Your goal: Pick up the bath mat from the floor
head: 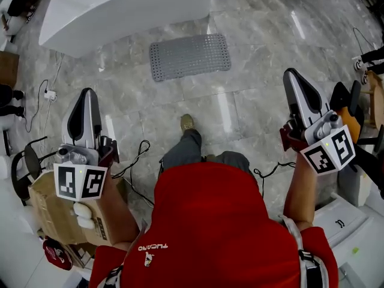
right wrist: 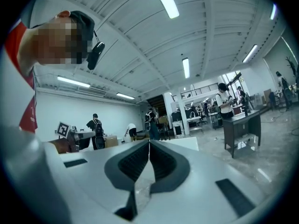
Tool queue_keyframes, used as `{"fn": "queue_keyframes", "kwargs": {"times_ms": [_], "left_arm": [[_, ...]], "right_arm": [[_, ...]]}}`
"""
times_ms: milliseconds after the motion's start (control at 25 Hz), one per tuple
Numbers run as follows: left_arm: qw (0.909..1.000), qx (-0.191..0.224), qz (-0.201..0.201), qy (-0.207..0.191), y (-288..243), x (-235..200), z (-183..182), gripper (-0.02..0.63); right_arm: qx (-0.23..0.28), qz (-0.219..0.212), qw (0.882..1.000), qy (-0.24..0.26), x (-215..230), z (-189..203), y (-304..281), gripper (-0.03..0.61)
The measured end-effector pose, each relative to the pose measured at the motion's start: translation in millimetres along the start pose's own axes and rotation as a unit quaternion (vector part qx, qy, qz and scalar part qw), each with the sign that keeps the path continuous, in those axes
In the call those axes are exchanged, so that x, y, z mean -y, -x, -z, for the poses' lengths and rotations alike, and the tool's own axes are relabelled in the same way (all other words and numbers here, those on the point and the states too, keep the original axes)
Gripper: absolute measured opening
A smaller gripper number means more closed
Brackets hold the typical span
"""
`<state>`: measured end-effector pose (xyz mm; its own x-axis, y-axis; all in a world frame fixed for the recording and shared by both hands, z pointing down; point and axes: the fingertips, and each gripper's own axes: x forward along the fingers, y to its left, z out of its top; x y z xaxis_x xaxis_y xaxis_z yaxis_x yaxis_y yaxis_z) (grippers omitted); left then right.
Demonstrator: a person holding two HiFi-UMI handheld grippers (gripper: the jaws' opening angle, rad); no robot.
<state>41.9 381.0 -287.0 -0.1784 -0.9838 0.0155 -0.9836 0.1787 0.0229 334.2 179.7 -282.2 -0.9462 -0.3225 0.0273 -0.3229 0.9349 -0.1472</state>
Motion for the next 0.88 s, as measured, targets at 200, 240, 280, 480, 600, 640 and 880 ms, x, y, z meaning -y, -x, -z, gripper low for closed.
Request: {"fn": "queue_keyframes", "kwargs": {"times_ms": [200,240,280,480,600,640,880], "left_arm": [[0.9999,0.001,0.012,-0.002,-44,-47,-4,0.006],[0.9999,0.001,0.014,-0.002,-52,-55,-5,0.005],[0.9998,0.001,0.017,-0.003,-59,-62,-5,0.006],[0.9997,0.000,0.025,-0.003,-84,-98,-1,0.005],[0.9996,0.000,0.027,0.003,-94,-113,3,0.005],[0.9996,0.000,0.028,0.006,-98,-118,4,0.006],[0.9994,0.001,0.028,0.020,-109,-136,11,0.005]], "right_arm": [[0.002,0.011,1.000,-0.004,9,-4,-56,0.003],[0.002,0.014,1.000,-0.005,11,-4,-65,0.003],[0.003,0.018,1.000,-0.006,13,-4,-74,0.003],[0.002,0.040,0.999,-0.010,23,0,-108,0.003],[-0.003,0.048,0.999,-0.008,24,2,-122,0.003],[-0.004,0.051,0.999,-0.006,25,1,-127,0.003],[-0.016,0.057,0.998,0.001,25,0,-145,0.003]]}}
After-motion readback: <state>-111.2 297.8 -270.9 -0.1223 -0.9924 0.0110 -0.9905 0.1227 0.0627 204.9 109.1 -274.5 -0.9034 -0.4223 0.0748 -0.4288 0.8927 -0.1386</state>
